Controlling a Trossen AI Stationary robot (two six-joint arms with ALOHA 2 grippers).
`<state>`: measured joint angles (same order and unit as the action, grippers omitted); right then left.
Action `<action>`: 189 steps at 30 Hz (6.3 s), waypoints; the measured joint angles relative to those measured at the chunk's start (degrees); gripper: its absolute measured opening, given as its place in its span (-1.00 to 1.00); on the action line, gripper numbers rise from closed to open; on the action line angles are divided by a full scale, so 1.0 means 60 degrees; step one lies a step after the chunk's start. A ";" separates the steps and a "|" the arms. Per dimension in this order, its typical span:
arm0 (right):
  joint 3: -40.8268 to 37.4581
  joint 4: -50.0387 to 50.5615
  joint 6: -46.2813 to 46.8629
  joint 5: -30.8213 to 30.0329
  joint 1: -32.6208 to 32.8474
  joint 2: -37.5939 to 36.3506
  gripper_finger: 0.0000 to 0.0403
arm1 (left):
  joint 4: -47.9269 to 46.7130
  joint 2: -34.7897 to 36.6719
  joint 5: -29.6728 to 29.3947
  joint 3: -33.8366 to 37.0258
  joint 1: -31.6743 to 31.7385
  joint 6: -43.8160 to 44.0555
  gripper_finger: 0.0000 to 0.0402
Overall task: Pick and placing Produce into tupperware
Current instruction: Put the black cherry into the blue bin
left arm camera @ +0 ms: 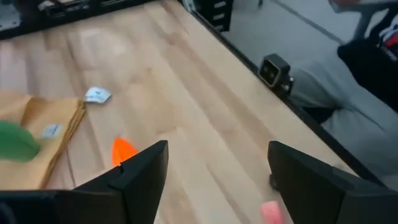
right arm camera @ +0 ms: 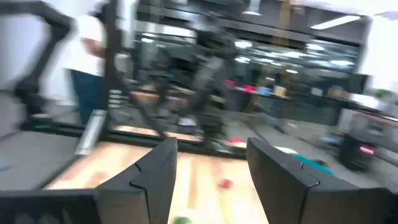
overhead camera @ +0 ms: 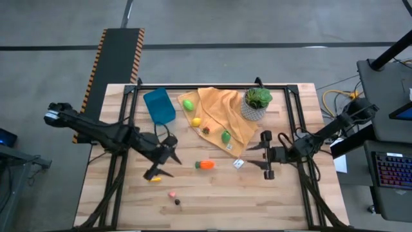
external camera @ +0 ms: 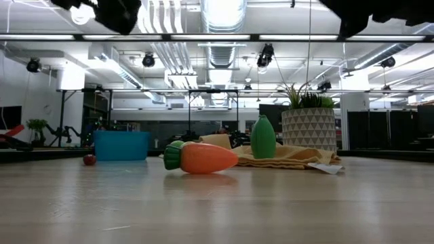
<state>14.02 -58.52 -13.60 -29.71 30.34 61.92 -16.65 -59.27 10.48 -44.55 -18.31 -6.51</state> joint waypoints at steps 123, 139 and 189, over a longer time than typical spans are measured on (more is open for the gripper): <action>0.0321 0.0281 0.0017 -0.1285 0.0002 -0.0002 -0.07 | -0.0825 -0.6032 -0.1883 -0.2927 -0.2788 0.0467 -0.56; 0.0324 0.0288 0.0017 -0.1279 0.0002 -0.0002 -0.07 | -0.0887 -0.2146 -0.6008 -0.2131 -0.1734 -0.1193 -0.56; 0.0325 0.0291 -0.0056 -0.1287 0.0002 -0.0002 -0.07 | -0.1117 0.0014 -0.5996 0.2507 0.7444 0.2503 -0.56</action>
<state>15.97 -56.78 -13.93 -37.43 30.35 61.91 -23.35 -59.19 -25.50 -29.50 26.36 8.51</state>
